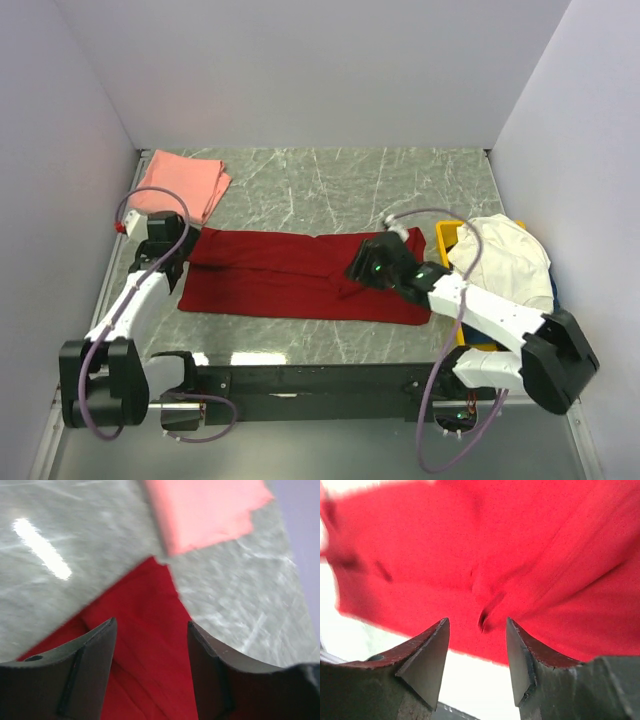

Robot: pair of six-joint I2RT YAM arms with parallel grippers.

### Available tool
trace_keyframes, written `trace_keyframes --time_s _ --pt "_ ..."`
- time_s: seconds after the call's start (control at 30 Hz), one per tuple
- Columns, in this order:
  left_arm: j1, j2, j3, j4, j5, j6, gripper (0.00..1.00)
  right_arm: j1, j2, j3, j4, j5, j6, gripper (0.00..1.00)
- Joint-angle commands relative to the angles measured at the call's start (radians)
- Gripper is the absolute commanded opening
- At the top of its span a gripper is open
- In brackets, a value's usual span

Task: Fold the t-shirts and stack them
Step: Fold the tshirt

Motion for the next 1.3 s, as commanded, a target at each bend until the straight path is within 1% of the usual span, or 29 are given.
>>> trace_keyframes --time_s 0.0,0.07,0.1,0.17,0.2,0.23,0.27,0.3,0.33,0.37,0.4,0.5,0.7,0.8,1.0,1.27 --pt "-0.128 -0.055 0.032 0.027 0.040 0.069 0.64 -0.216 -0.072 0.056 -0.073 -0.006 -0.114 0.56" --pt "-0.218 -0.052 0.055 0.030 0.016 0.098 0.64 -0.306 -0.060 0.083 -0.106 -0.041 -0.177 0.56" --pt "-0.305 -0.039 0.060 0.039 0.012 0.107 0.63 -0.364 -0.048 0.097 -0.114 -0.046 -0.197 0.56" --pt "-0.385 -0.018 0.068 0.085 0.054 0.141 0.63 -0.416 -0.002 0.122 -0.108 -0.073 -0.241 0.56" --pt "-0.457 0.009 0.071 0.102 0.068 0.150 0.63 -0.438 0.019 0.131 -0.103 -0.089 -0.258 0.56" --pt "-0.495 0.025 0.072 0.124 0.083 0.161 0.63 -0.470 0.041 0.140 -0.100 -0.111 -0.272 0.56" --pt "-0.532 0.042 0.080 0.163 0.112 0.184 0.63 -0.480 0.088 0.157 -0.093 -0.115 -0.287 0.56" --pt "-0.603 0.074 0.084 0.177 0.117 0.193 0.63 -0.487 0.111 0.165 -0.090 -0.125 -0.300 0.56" --pt "-0.637 0.091 0.092 0.188 0.124 0.202 0.64 -0.498 0.154 0.172 -0.085 -0.138 -0.310 0.56" --pt "-0.669 0.108 0.109 0.200 0.134 0.222 0.64 -0.500 0.176 0.183 -0.071 -0.156 -0.320 0.56" --pt "-0.724 0.147 0.118 0.219 0.149 0.228 0.64 -0.501 0.191 0.185 -0.061 -0.165 -0.324 0.56" --pt "-0.815 0.235 0.164 0.246 0.172 0.247 0.65 -0.501 0.242 0.188 -0.021 -0.187 -0.320 0.55" --pt "-0.927 0.385 0.262 0.246 0.186 0.267 0.64 -0.503 0.326 0.217 0.004 -0.190 -0.315 0.55" --pt "-0.956 0.436 0.293 0.237 0.189 0.262 0.64 -0.501 0.355 0.223 0.009 -0.198 -0.312 0.54" --pt "-0.999 0.502 0.334 0.187 0.155 0.251 0.60 -0.500 0.375 0.208 0.032 -0.211 -0.307 0.53" --pt "-1.037 0.559 0.367 0.157 0.140 0.242 0.55 -0.492 0.369 0.185 0.036 -0.216 -0.310 0.50"
